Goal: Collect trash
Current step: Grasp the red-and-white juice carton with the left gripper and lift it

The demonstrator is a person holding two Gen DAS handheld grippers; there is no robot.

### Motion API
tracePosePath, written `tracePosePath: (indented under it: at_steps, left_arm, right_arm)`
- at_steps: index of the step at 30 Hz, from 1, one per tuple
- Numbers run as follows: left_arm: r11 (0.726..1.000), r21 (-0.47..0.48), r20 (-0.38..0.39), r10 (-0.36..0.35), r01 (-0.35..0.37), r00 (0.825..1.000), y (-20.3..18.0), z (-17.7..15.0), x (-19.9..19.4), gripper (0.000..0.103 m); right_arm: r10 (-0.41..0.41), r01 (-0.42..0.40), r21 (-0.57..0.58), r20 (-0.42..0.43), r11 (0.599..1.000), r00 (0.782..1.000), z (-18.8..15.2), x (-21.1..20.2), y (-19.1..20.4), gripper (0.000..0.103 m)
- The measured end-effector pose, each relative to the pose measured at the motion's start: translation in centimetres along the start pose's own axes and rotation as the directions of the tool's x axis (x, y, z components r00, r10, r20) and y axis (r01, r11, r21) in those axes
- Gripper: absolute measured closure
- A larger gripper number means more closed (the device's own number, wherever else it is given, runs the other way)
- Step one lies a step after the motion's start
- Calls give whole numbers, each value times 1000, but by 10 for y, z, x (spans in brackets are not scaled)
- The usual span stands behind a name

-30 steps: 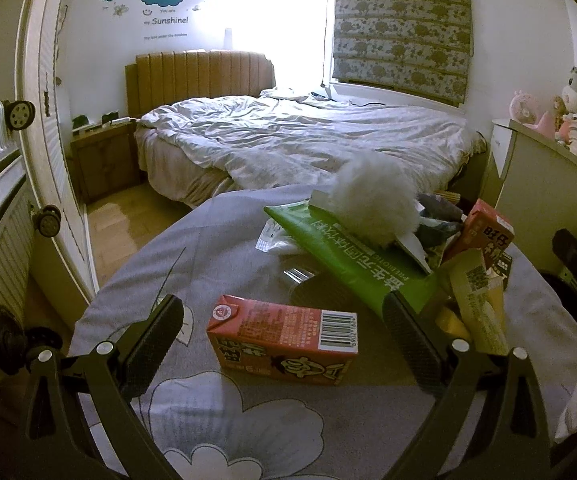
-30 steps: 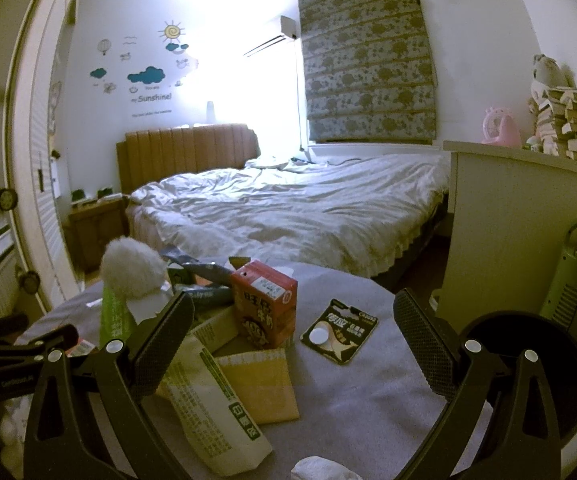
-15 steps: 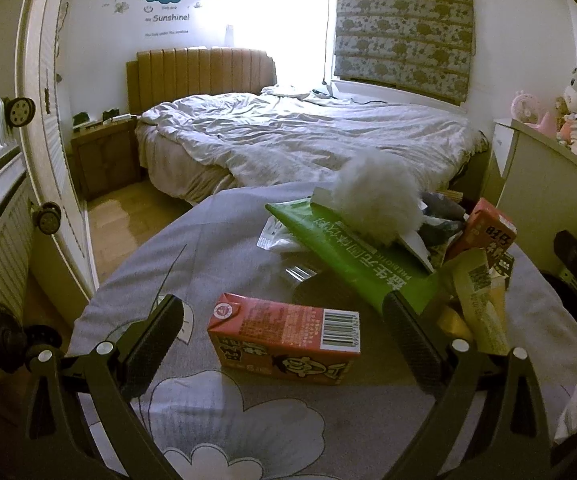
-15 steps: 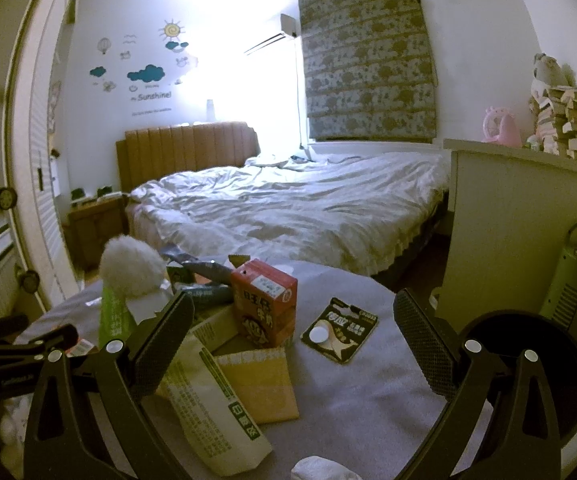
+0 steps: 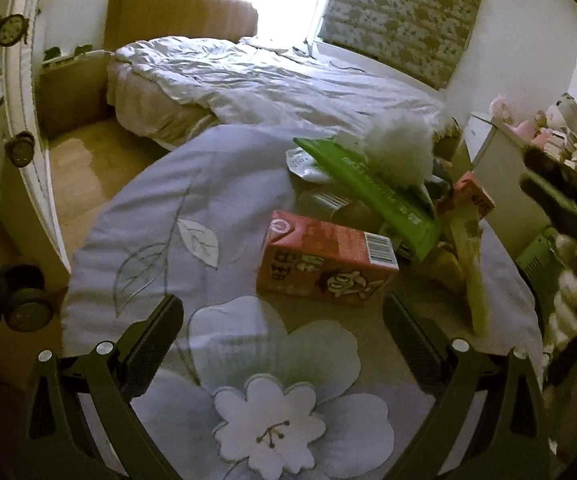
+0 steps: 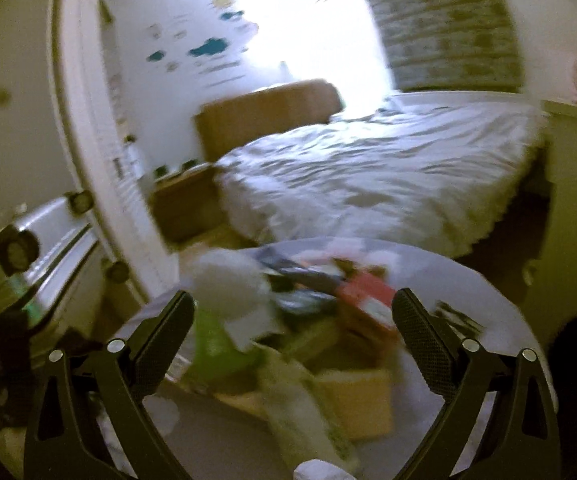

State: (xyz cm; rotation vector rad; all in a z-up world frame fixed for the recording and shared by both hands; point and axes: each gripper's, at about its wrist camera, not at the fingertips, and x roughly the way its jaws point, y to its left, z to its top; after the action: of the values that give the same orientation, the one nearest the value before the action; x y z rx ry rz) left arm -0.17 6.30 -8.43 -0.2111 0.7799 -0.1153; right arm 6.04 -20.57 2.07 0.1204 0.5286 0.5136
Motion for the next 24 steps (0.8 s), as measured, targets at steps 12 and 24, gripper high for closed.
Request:
tracePosePath:
  at_steps: [12, 24]
  left_arm:
    - [807, 582, -12, -120, 105, 993, -33, 37, 12, 5]
    - [675, 689, -192, -178, 262, 965, -27, 28, 38, 50]
  right_arm:
    - [60, -109, -152, -297, 982, 953, 41, 96, 51, 35]
    - [48, -88, -85, -385, 992, 922, 21, 117, 47, 54]
